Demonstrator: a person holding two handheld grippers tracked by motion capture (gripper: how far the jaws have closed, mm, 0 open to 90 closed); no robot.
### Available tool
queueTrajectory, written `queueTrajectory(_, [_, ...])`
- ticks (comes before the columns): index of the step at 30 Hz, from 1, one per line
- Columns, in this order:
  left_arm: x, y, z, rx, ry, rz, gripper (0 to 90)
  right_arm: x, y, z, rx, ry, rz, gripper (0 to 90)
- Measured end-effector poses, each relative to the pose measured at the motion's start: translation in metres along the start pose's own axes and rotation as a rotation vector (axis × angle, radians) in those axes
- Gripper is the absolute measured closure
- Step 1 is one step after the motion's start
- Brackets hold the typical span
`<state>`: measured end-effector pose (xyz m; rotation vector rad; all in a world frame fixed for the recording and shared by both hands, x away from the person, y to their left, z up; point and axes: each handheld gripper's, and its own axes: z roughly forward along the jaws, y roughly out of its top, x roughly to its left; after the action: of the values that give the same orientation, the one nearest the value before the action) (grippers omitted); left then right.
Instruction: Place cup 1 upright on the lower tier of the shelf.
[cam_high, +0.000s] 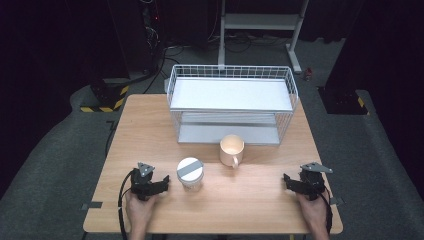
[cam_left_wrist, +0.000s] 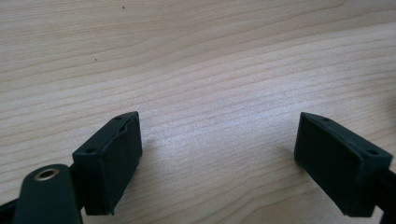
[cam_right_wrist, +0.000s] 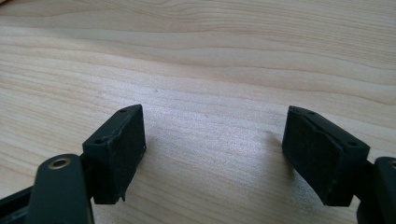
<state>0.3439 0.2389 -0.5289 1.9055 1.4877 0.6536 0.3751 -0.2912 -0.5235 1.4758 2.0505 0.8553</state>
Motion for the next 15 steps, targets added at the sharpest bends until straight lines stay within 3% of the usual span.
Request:
queueTrajectory(9, [-0.0002, 0.0005, 0.0002, 0.002, 0.003, -0.001, 15.2, 0.0, -0.0001, 0.0001, 0.004, -0.001, 0.001, 18.5])
queueTrajectory(15, [-0.0019, 0.0007, 0.0005, 0.001, 0.028, -0.026, 15.3, 0.0001, 0.0001, 0.0006, 0.011, -0.005, 0.005, 15.9])
